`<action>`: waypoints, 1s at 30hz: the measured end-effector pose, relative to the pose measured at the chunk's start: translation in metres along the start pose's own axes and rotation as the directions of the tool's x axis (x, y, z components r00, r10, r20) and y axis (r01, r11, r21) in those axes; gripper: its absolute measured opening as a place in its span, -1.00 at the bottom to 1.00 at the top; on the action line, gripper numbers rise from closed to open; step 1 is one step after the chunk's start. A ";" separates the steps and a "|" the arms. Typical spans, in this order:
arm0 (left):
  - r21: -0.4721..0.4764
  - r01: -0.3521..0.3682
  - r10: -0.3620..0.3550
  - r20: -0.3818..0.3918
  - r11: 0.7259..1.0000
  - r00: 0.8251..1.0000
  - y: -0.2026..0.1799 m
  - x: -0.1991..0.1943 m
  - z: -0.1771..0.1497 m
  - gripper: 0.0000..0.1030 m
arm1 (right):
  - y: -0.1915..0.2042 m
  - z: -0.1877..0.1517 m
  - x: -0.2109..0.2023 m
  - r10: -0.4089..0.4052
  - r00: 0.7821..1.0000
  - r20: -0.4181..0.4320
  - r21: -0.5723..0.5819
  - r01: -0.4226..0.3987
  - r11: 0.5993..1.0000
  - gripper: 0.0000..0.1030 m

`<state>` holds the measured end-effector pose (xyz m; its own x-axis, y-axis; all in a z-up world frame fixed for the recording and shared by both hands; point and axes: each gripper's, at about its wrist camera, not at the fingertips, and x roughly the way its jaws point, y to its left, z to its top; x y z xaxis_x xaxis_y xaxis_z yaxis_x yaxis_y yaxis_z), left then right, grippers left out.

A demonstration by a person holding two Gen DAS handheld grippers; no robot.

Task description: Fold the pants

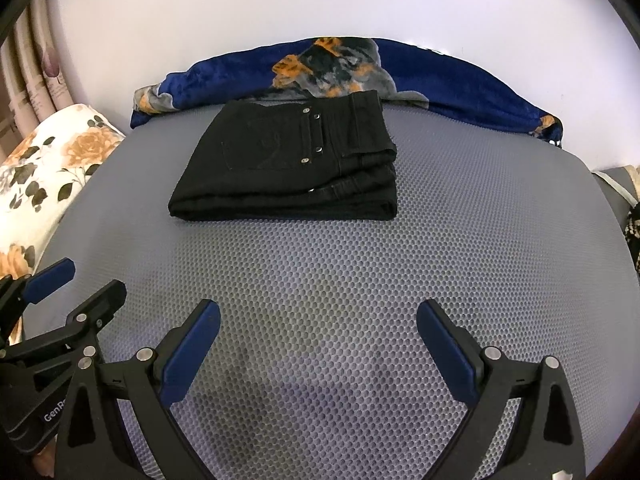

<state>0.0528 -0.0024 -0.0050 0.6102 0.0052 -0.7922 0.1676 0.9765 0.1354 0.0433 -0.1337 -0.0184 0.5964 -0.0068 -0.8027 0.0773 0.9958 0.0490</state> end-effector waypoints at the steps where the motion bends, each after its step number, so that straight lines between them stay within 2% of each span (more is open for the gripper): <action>1: 0.000 0.001 -0.001 0.000 1.000 1.000 0.000 0.000 0.000 0.24 | 0.000 0.000 0.001 0.000 1.000 -0.002 -0.001 0.000 1.000 0.90; 30: -0.014 0.009 -0.009 -0.009 1.000 1.000 0.004 0.007 -0.003 0.24 | 0.001 -0.003 0.009 0.002 1.000 -0.026 -0.006 -0.003 1.000 0.90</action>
<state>0.0555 0.0019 -0.0116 0.6017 -0.0022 -0.7987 0.1624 0.9794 0.1197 0.0467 -0.1329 -0.0271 0.5759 -0.0020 -0.8175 0.0709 0.9964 0.0475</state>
